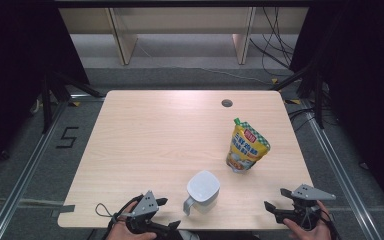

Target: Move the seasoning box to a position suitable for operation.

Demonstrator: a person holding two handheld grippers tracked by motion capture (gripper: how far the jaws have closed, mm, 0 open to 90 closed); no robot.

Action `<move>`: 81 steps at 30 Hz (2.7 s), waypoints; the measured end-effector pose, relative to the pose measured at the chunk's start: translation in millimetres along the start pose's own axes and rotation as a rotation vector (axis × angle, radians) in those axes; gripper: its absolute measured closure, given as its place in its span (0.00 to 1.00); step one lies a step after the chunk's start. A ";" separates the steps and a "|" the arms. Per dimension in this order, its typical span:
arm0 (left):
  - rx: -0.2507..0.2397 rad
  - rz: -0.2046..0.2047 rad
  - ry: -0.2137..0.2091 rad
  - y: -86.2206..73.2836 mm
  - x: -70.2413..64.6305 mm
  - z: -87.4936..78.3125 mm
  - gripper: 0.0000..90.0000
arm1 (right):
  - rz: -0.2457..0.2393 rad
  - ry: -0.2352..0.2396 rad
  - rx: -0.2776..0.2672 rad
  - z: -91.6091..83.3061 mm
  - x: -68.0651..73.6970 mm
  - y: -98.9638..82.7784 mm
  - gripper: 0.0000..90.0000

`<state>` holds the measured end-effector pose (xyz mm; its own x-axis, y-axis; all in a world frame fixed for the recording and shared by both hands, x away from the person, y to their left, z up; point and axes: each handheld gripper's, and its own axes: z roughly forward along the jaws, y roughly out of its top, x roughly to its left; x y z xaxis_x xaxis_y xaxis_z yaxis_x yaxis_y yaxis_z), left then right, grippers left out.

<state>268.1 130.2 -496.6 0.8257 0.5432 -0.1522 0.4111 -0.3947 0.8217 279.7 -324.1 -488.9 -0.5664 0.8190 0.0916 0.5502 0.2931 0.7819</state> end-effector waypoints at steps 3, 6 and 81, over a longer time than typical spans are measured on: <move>-0.012 -0.003 0.000 0.4 -0.8 0.2 0.21 | 0.039 0.013 0.005 0.2 2.6 -0.5 0.24; -0.024 -0.013 -0.002 -0.1 -2.2 1.3 0.21 | 0.031 0.011 0.003 0.2 2.1 -0.3 0.24; -0.094 0.118 0.068 35.4 16.5 45.9 0.76 | 0.026 0.020 0.014 1.8 1.5 0.1 0.24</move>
<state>314.0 91.2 -495.3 0.8369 0.5471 -0.0166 0.2722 -0.3895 0.8799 280.0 -322.0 -489.8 -0.5639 0.8165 0.1241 0.5733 0.2789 0.7704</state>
